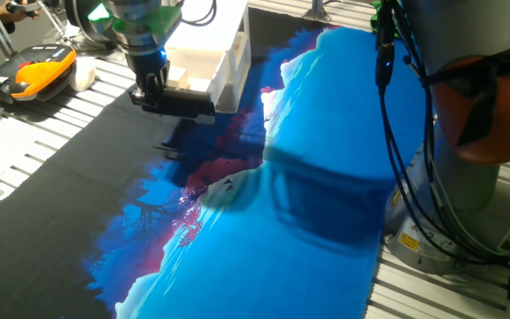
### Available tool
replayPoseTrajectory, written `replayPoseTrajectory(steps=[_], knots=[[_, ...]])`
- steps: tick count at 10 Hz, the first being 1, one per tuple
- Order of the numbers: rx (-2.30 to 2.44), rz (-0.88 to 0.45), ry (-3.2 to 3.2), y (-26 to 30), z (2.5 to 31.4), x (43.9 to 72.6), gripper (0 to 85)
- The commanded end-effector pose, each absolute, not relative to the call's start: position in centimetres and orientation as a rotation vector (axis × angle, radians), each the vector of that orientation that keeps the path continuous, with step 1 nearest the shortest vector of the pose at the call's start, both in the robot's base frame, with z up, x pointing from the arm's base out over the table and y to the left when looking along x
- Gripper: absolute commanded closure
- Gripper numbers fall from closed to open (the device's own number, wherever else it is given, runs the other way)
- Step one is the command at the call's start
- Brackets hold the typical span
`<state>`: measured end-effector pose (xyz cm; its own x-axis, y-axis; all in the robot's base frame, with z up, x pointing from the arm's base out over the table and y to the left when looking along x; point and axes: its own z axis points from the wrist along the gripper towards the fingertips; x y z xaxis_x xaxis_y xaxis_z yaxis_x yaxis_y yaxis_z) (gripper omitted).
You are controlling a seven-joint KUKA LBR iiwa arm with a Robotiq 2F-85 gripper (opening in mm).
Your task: Grasp the handle and open the drawer
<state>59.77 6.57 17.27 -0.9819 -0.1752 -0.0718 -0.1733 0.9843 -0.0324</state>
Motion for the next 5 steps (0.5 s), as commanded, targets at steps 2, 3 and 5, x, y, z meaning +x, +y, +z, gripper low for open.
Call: replayPoseTrajectory(steps=[2, 3, 5], knots=[[-0.272, -0.052, 3.058, 6.91, 17.42, 59.81, 85.0], [-0.270, -0.055, 3.062, 7.13, 17.56, 59.82, 85.0], [-0.261, -0.066, 3.069, 7.66, 17.90, 59.85, 85.0]])
